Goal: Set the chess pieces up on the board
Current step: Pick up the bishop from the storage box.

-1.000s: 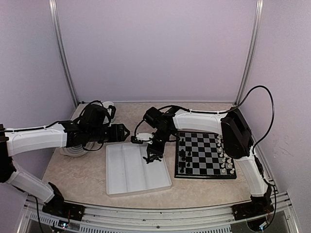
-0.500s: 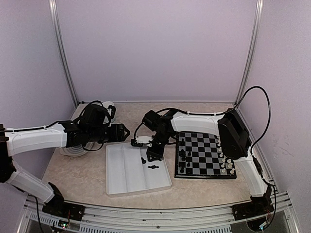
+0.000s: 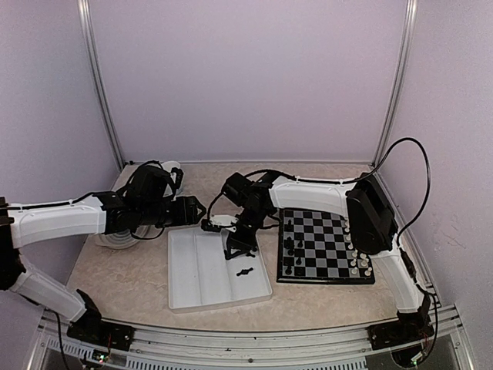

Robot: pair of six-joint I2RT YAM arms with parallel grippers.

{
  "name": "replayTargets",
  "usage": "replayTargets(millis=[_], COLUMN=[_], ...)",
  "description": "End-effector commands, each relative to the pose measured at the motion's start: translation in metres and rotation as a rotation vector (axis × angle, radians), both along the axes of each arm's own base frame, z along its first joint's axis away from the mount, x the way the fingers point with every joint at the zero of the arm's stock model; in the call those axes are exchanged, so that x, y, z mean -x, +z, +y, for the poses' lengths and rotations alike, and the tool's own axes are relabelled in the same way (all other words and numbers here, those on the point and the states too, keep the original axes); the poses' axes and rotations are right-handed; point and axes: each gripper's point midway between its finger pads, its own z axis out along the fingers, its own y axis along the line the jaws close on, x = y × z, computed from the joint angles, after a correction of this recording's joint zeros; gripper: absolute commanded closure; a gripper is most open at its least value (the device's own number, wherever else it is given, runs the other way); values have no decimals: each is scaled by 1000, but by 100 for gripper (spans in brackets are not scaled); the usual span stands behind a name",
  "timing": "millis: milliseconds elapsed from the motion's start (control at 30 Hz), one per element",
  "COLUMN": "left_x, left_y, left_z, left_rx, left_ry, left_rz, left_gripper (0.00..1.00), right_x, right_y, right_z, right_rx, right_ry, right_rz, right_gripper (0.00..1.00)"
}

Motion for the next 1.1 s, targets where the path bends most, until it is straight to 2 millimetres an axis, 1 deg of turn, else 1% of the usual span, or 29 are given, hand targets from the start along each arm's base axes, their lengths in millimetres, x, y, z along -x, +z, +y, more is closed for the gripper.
replayTargets(millis=[0, 33, 167, 300, 567, 667, 800, 900, 1000, 1067], left_x=[0, 0, -1, -1, -2, -2, -2, -2, -2, -2], left_y=[3, 2, 0, -2, -4, -4, -3, -4, -3, -3], left_z=[-1, -1, -3, -5, -9, -10, -10, -9, -8, -8], left_rx=[19, 18, 21, 21, 24, 24, 23, 18, 19, 19], left_ry=[0, -1, -4, -9, -18, -20, -18, -17, -12, -13], left_rz=[-11, -10, -5, 2, 7, 9, 9, 13, 11, 11], left_gripper=[27, 27, 27, 27, 27, 27, 27, 27, 27, 27], right_x=[2, 0, -2, -3, -4, -15, -40, -58, -68, -68], right_y=[-2, 0, -11, -18, -25, -24, -18, -19, -20, -18], right_z=[13, 16, 19, 15, 8, 6, 7, 2, -4, -5], right_rx=[-8, -14, 1, 28, 56, 73, 80, 104, 111, 92], right_ry=[10, 11, 10, 1, -14, -56, -136, -179, -204, -199], right_rz=[0, -3, -3, -14, -18, -69, -146, -200, -208, -181], right_gripper=[64, 64, 64, 65, 64, 63, 61, 63, 67, 68])
